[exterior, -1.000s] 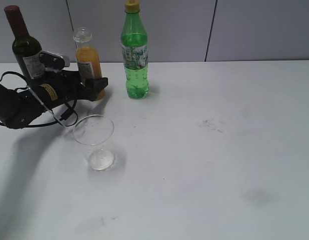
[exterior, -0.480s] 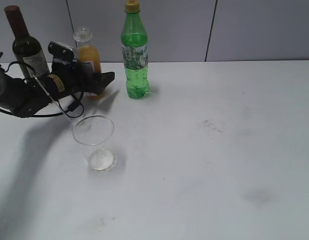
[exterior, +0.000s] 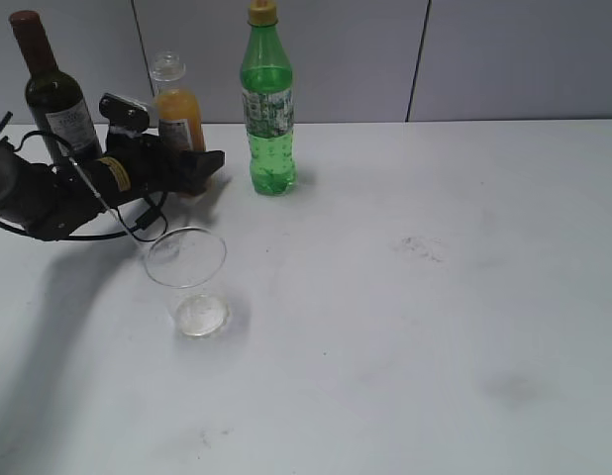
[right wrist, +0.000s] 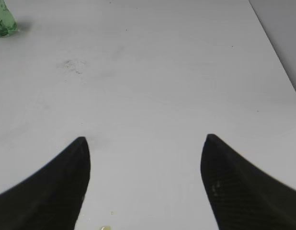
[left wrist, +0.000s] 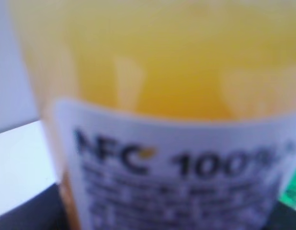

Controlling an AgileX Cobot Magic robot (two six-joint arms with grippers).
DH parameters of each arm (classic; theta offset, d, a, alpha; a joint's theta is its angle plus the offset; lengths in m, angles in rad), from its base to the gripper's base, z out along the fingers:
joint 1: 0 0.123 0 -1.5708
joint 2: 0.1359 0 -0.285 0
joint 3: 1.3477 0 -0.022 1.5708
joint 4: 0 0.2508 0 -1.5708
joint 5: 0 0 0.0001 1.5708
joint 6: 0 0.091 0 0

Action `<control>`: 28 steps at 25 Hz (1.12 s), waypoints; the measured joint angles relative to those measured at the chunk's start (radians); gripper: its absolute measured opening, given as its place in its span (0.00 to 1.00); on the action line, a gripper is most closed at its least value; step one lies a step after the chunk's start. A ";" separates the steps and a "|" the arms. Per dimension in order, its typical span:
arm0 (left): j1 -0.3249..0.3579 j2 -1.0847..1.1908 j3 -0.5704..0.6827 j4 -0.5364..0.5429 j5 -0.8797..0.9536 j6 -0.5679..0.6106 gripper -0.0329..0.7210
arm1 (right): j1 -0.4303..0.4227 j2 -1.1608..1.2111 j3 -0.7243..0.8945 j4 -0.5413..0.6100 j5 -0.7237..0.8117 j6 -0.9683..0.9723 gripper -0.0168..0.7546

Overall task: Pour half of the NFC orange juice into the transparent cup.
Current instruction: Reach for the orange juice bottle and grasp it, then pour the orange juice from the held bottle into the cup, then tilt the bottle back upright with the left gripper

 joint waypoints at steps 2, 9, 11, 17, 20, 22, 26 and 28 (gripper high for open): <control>0.000 -0.006 0.012 0.000 -0.003 -0.001 0.67 | 0.000 0.000 0.000 0.000 0.000 0.000 0.74; 0.008 -0.057 0.089 0.005 0.004 -0.004 0.67 | 0.000 0.000 0.000 0.000 0.000 0.000 0.74; 0.018 -0.076 0.113 0.010 0.017 -0.005 0.67 | 0.000 0.000 0.000 0.000 0.000 -0.001 0.74; 0.042 -0.141 0.184 0.017 0.003 -0.007 0.67 | 0.000 0.000 0.000 0.000 0.000 -0.001 0.74; 0.043 -0.165 0.217 0.023 -0.011 -0.007 0.67 | 0.000 0.000 0.000 0.000 0.000 -0.001 0.74; 0.043 -0.179 0.240 0.025 -0.016 -0.007 0.67 | 0.000 0.000 0.000 0.000 0.000 -0.001 0.74; 0.047 -0.205 0.277 0.049 -0.024 -0.007 0.67 | 0.000 0.000 0.000 0.000 0.000 -0.001 0.74; 0.048 -0.225 0.297 0.061 -0.031 -0.007 0.67 | 0.000 0.000 0.000 0.000 0.000 -0.001 0.74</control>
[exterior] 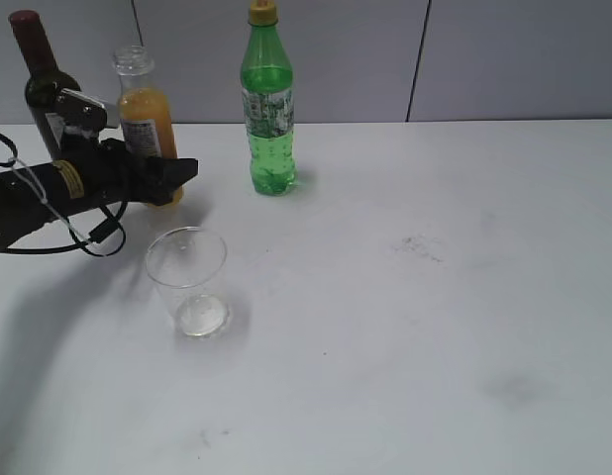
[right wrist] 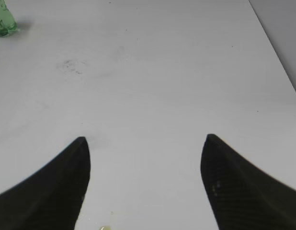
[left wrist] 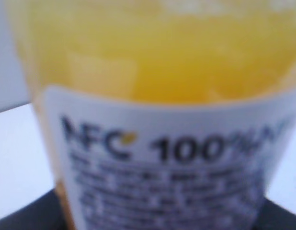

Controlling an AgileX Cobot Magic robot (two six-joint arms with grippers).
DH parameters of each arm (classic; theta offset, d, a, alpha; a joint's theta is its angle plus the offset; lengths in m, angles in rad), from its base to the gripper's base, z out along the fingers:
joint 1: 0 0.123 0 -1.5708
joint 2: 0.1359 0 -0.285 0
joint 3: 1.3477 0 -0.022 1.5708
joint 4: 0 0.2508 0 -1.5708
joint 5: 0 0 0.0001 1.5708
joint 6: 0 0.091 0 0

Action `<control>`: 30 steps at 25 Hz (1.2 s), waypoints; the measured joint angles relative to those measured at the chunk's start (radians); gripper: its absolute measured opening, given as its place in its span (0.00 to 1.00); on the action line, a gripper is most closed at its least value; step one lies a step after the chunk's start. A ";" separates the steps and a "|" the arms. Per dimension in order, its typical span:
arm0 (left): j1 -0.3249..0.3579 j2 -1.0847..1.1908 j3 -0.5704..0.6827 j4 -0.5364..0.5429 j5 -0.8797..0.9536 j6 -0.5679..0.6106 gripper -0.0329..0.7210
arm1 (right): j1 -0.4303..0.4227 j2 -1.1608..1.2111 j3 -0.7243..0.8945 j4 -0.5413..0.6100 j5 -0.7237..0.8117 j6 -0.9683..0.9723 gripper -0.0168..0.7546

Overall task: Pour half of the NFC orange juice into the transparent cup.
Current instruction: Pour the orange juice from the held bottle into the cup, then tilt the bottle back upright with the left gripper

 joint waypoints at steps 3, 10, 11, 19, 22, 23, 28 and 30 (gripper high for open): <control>0.002 -0.046 0.039 0.005 -0.001 0.000 0.67 | 0.000 0.000 0.000 0.000 0.000 0.000 0.74; 0.002 -0.214 0.178 0.007 0.018 0.016 0.67 | 0.000 0.000 0.000 0.000 0.000 0.000 0.74; 0.002 -0.244 0.203 0.007 0.028 0.026 0.67 | 0.000 0.000 0.000 0.000 0.000 0.000 0.74; 0.003 -0.448 0.372 0.010 0.070 0.058 0.67 | 0.000 0.000 0.000 0.000 0.000 0.000 0.74; 0.003 -0.518 0.408 0.010 0.151 0.061 0.67 | 0.000 0.000 0.000 0.000 0.000 0.001 0.74; 0.003 -0.536 0.418 0.010 0.181 0.061 0.67 | 0.000 0.000 0.000 0.000 0.000 0.001 0.74; 0.004 -0.668 0.469 0.010 0.314 0.063 0.67 | 0.000 0.000 0.000 0.000 0.000 0.001 0.74; 0.004 -0.721 0.481 0.009 0.358 0.063 0.67 | 0.000 0.000 0.000 0.000 0.000 0.001 0.74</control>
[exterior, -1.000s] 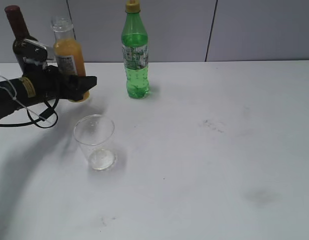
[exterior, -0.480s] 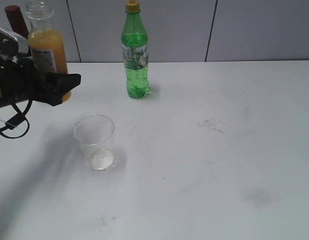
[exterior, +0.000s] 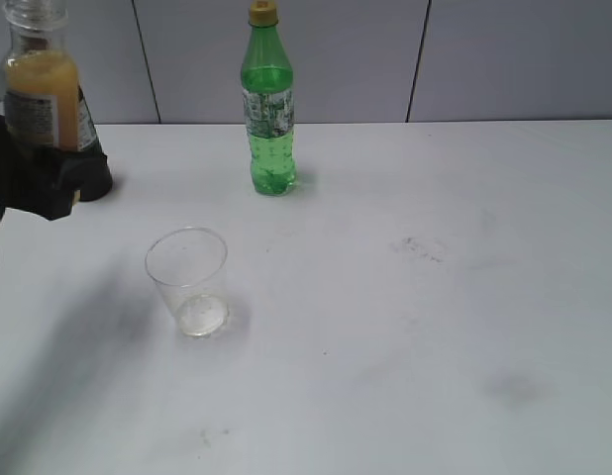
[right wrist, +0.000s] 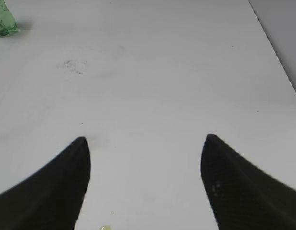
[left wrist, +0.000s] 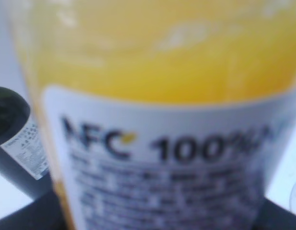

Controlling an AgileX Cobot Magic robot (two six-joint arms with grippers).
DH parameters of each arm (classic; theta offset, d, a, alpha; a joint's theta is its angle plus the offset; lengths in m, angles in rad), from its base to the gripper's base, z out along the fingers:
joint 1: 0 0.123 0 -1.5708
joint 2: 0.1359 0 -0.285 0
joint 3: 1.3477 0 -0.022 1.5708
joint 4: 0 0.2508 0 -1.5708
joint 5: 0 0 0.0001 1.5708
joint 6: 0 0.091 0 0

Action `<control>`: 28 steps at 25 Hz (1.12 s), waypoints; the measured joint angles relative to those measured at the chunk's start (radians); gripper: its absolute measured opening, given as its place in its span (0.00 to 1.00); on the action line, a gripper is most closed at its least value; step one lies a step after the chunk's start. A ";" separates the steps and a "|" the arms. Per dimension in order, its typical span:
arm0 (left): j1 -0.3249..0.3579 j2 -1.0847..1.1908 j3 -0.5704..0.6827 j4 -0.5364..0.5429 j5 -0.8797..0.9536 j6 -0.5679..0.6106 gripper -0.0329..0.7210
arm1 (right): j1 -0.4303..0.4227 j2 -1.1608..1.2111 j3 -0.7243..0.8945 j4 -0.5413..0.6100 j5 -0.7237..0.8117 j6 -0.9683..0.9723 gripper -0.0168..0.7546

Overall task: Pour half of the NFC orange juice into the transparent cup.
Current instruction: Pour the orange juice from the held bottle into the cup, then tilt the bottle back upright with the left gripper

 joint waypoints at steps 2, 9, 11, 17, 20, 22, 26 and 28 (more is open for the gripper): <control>0.000 -0.050 0.014 -0.002 0.050 0.000 0.67 | 0.000 0.000 0.000 0.000 0.000 0.000 0.74; 0.000 -0.166 0.105 -0.009 0.159 0.000 0.67 | 0.000 0.000 0.000 0.000 0.000 -0.001 0.74; 0.000 -0.180 0.133 -0.009 0.161 0.000 0.67 | 0.000 0.000 0.000 0.000 0.000 -0.001 0.74; 0.000 -0.188 0.168 -0.035 0.165 0.027 0.67 | 0.000 0.000 0.000 0.000 0.000 0.000 0.74; 0.000 -0.189 0.173 -0.091 0.160 0.091 0.67 | 0.000 0.000 0.000 0.000 0.000 0.000 0.74; 0.000 -0.190 0.191 -0.159 0.146 0.177 0.67 | 0.000 0.000 0.000 0.000 0.000 0.000 0.74; 0.000 -0.191 0.256 -0.317 0.077 0.388 0.67 | 0.000 0.000 0.000 0.000 0.000 0.000 0.74; 0.000 -0.183 0.277 -0.361 0.048 0.456 0.67 | 0.000 0.000 0.000 0.000 0.000 0.000 0.74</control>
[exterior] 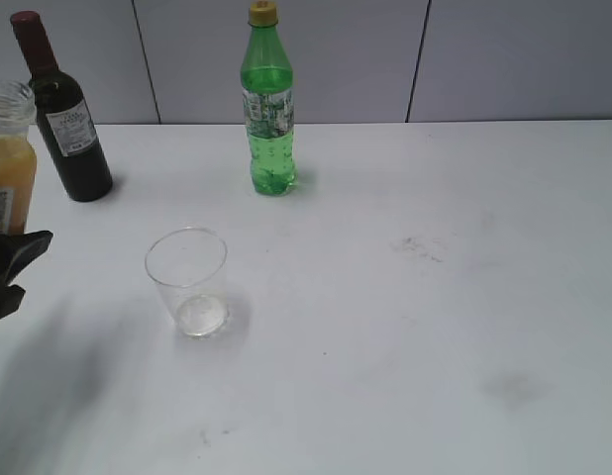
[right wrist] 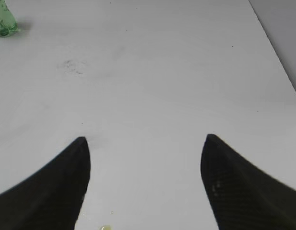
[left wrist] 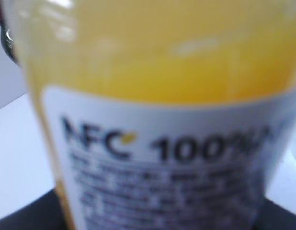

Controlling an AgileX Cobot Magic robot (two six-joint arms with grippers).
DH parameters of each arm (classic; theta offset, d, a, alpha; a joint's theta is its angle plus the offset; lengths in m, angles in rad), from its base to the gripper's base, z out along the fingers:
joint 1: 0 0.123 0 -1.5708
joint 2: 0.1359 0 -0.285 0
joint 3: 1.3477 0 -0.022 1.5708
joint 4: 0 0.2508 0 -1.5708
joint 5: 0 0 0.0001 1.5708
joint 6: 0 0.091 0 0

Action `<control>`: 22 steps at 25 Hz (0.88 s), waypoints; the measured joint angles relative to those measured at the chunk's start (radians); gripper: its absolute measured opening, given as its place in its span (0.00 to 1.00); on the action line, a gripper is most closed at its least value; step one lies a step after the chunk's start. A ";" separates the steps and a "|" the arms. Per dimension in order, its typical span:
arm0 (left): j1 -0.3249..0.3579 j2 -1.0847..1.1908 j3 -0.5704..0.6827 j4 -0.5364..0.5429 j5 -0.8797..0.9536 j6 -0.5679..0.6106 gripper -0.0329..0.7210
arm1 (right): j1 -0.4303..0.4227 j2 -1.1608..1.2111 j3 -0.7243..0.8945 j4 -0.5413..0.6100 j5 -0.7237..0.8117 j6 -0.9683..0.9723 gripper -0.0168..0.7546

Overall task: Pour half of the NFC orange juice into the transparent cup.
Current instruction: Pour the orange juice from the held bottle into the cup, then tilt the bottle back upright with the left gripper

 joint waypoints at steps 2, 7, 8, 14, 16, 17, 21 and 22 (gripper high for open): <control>0.000 0.018 0.001 -0.015 -0.011 0.052 0.67 | 0.000 0.000 0.000 0.000 0.000 0.000 0.74; 0.000 0.075 0.001 -0.027 -0.021 0.197 0.67 | 0.000 0.000 0.000 0.000 -0.001 -0.001 0.74; 0.000 0.085 0.001 -0.027 -0.030 0.223 0.67 | 0.000 0.000 0.000 0.000 -0.001 -0.001 0.74; 0.000 0.135 0.006 -0.027 -0.046 0.291 0.67 | 0.000 0.000 0.000 0.000 -0.001 -0.001 0.74; 0.000 0.145 0.007 -0.026 -0.046 0.301 0.67 | 0.000 0.000 0.000 0.000 -0.001 -0.001 0.74; 0.000 0.146 0.007 -0.028 -0.046 0.305 0.67 | 0.000 0.000 0.000 0.000 -0.001 -0.001 0.74; 0.000 0.154 0.006 -0.067 -0.029 0.365 0.67 | 0.000 0.000 0.000 0.000 -0.001 -0.001 0.74; 0.000 0.154 0.006 -0.073 -0.027 0.376 0.67 | 0.000 0.000 0.000 0.000 -0.001 -0.001 0.74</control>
